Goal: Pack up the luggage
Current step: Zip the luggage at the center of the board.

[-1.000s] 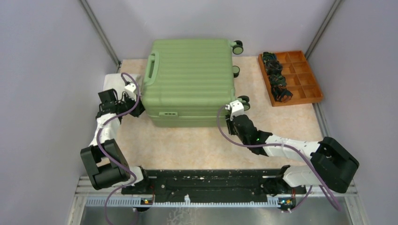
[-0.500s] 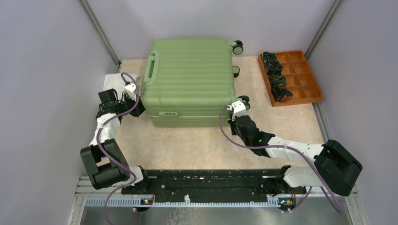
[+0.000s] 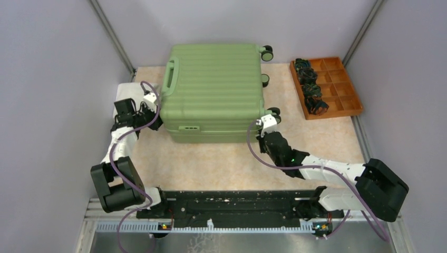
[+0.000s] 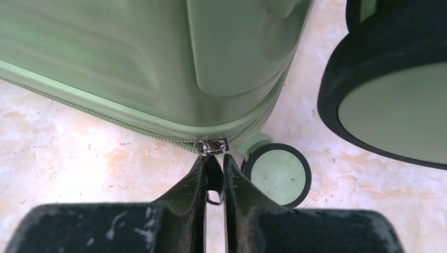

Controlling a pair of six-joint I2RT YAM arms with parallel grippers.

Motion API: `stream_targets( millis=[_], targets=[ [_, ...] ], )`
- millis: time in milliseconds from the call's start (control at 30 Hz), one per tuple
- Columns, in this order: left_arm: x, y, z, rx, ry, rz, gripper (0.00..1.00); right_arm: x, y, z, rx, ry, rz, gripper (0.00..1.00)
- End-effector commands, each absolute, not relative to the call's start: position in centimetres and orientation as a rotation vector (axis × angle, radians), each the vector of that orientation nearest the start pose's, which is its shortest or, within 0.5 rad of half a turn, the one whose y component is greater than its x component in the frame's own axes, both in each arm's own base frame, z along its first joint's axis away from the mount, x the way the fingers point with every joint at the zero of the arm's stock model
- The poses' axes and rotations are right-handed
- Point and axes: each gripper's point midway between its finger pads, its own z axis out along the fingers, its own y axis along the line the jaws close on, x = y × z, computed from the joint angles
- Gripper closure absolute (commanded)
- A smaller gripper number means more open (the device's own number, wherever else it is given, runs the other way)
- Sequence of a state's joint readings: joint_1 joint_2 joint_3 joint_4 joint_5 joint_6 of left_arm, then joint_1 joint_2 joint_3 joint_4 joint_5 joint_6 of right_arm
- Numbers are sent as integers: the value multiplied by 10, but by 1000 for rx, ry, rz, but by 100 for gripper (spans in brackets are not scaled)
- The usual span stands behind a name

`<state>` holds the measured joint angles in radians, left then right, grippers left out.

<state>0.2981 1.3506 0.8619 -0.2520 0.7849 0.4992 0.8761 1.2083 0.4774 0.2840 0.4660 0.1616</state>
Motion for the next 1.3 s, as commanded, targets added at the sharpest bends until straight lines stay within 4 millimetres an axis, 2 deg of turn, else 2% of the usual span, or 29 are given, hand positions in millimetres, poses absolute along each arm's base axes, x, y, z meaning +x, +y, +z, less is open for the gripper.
stream_targets(
  millis=[0, 233, 467, 867, 1033, 1267],
  targets=[
    [346, -63, 157, 713, 1891, -660, 88, 261, 258, 147, -411, 1804, 419, 100],
    [338, -79, 158, 740, 1880, -704, 91, 244, 280, 149, -467, 1792, 446, 100],
    [328, -96, 157, 780, 1868, -735, 92, 239, 298, 150, -504, 1781, 446, 100],
    [320, -105, 156, 801, 1861, -747, 93, 232, 325, 162, -523, 1748, 508, 100],
    [317, -107, 155, 809, 1855, -750, 94, 224, 347, 167, -538, 1730, 567, 100],
    [314, -109, 156, 824, 1845, -751, 96, 201, 392, 183, -591, 1687, 689, 100]
  ],
)
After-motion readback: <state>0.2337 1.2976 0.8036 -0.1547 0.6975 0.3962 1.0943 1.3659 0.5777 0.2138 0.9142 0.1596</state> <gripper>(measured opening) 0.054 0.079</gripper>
